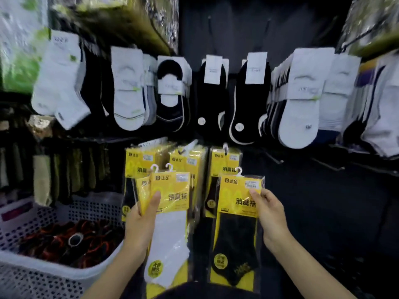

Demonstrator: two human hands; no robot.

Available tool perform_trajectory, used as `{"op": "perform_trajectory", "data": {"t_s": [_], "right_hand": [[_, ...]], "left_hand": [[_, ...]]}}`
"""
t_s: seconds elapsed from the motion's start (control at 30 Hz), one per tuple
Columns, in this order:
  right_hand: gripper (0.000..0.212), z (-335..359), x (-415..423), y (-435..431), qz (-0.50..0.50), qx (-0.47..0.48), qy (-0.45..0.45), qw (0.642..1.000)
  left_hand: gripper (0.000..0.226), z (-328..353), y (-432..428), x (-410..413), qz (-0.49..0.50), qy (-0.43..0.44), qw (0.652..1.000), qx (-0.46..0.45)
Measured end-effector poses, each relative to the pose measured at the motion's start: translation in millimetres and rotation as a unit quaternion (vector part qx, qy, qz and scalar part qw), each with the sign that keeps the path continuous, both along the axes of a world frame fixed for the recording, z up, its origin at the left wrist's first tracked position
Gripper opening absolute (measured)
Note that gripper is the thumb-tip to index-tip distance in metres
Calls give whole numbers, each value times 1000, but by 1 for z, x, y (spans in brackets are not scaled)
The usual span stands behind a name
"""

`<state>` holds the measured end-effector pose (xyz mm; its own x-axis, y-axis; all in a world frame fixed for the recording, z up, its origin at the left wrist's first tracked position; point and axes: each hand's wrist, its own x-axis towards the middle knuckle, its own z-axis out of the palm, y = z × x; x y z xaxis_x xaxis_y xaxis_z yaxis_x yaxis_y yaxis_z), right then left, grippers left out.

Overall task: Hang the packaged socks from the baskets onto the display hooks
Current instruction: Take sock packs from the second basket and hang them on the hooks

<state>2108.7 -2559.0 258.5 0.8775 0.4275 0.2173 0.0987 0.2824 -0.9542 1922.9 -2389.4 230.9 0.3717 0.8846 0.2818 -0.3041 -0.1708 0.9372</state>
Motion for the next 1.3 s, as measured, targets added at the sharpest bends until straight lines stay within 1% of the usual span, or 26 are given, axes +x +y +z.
{"op": "perform_trajectory", "data": {"t_s": [0.1,0.27,0.37,0.47,0.6,0.73,0.83,0.9,1.0,1.03,1.1,1.17,1.23,1.3], "right_hand": [[8,25,10,15,-25,4,-33,999],[6,41,22,43,-49,-32,-74,996],[8,39,30,59,-50,-45,-63,996],[9,34,41,72,-52,-52,-20,997],[20,24,55,80,-81,-63,13,995],[18,16,62,77,-160,-104,-14,982],[23,9,60,69,-189,-115,-13,975],[24,7,49,64,-155,-109,-28,981],[26,10,17,56,-2,-84,-53,995],[27,11,5,53,49,-84,-59,994],[25,12,-13,49,117,-74,-59,989],[22,12,-24,45,141,-50,-49,987],[20,10,-26,41,129,-39,-41,990],[18,9,-24,38,119,-37,-27,992]], "left_hand": [[36,14,14,-2,14,-7,1000,2],[36,31,19,-2,15,-19,1000,10],[36,36,18,1,16,-31,999,6],[39,37,17,6,5,-35,999,-3],[33,36,15,14,-16,-46,999,-13],[13,31,11,20,-29,-40,999,-6],[12,24,8,24,-50,-30,998,-5],[16,22,5,26,-71,-33,997,-13],[23,18,-2,33,-95,-24,995,-31],[24,17,-5,36,-100,-21,994,-38],[21,15,-11,41,-108,-26,993,-49],[23,13,-17,45,-106,-26,993,-40],[29,12,-21,46,-100,-29,994,-25],[27,12,-22,44,-94,-37,995,-16]]}}
